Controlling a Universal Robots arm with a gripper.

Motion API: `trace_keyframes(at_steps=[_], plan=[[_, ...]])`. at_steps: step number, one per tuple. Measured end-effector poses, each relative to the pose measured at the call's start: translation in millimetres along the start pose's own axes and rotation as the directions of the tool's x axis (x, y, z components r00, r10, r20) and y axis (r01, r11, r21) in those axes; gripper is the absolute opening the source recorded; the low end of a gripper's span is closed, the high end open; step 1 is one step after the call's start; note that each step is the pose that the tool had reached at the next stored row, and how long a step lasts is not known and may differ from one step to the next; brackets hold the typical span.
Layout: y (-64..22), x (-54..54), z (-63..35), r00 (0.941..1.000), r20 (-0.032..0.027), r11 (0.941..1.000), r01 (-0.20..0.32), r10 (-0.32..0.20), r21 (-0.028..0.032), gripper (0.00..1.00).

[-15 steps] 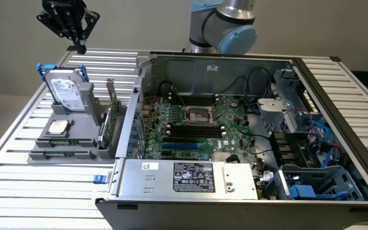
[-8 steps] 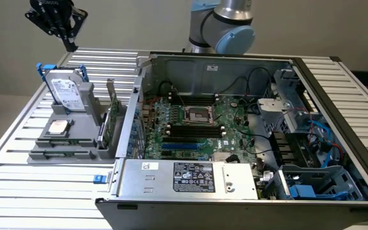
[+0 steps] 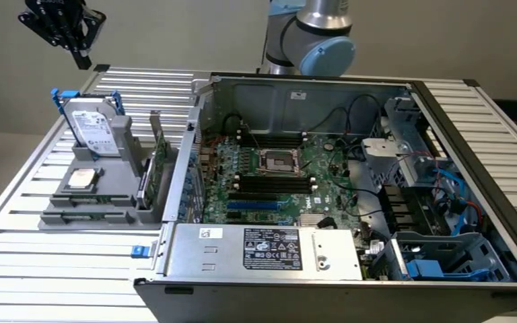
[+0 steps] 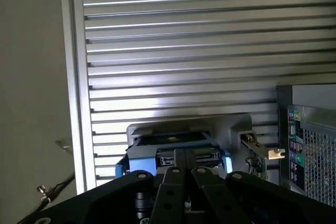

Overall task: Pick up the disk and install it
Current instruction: 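Reach for the disk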

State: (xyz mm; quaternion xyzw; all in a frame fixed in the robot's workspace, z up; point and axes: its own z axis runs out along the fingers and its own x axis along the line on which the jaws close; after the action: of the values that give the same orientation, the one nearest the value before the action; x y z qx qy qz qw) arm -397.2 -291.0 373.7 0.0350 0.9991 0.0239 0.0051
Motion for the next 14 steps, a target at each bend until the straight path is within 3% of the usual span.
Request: trace_keyframes(at_steps=[3, 7, 14], plan=[[-0.3, 3.5, 0.0, 1.0, -0.0064, 1.0, 0.002, -0.002, 0.0005, 0.11], [-0.2, 4.4, -0.4, 0.9999, -0.0074, 0.9999, 0.011, -0.011, 0.0004, 0.11], [-3.5, 15.6, -0.7, 0.9995, -0.0083, 0.9996, 0.03, -0.03, 0.0003, 0.11]])
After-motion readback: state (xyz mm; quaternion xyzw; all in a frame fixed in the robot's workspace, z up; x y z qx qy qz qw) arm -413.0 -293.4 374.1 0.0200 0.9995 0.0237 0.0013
